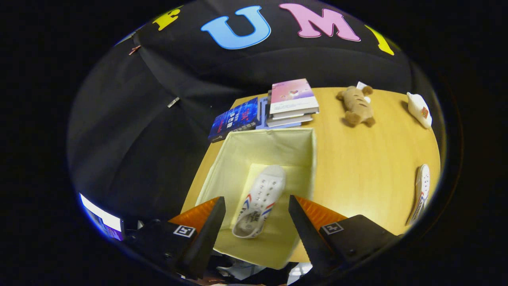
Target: Open the storage box then place both shoes into the box .Put the left shoe in first, then the right shoe, with the right side of both shoes facing outward in a uniform manner.
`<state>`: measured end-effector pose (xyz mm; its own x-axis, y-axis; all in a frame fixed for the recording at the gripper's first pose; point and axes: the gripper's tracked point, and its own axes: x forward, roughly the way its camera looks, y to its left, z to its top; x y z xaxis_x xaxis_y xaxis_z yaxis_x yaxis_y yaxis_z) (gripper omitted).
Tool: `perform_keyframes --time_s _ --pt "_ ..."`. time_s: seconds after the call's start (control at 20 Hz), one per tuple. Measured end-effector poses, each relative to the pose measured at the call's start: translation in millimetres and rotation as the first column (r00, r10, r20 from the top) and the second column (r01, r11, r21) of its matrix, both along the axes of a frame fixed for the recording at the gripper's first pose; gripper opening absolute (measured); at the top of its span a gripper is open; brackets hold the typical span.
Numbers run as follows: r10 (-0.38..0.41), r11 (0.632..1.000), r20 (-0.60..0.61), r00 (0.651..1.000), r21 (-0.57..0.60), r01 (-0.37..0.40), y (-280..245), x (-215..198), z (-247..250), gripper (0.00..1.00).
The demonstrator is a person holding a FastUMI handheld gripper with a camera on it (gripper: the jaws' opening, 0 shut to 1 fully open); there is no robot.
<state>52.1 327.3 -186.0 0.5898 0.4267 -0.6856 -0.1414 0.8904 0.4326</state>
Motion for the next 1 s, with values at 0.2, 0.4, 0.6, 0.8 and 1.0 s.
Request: perform_keyframes --time_s 0.2,0.4,0.6,0.8,1.0 --pt "-0.06 0.994 0.062 0.996 -0.085 0.065 -93.6 -4.5 2.4 0.99" --pt "-0.133 0.976 0.066 0.989 -0.164 0.143 -190.3 -16.5 -11.5 0.99" --pt "-0.215 0.95 0.026 0.976 -0.228 0.215 -278.2 -37.6 -44.1 0.99" --pt "-0.271 0.933 -0.037 0.962 -0.258 0.253 -348.8 -69.8 -76.6 0.99" --pt "-0.298 0.919 -0.084 0.951 -0.293 0.262 -410.5 -92.8 -108.9 0.99"
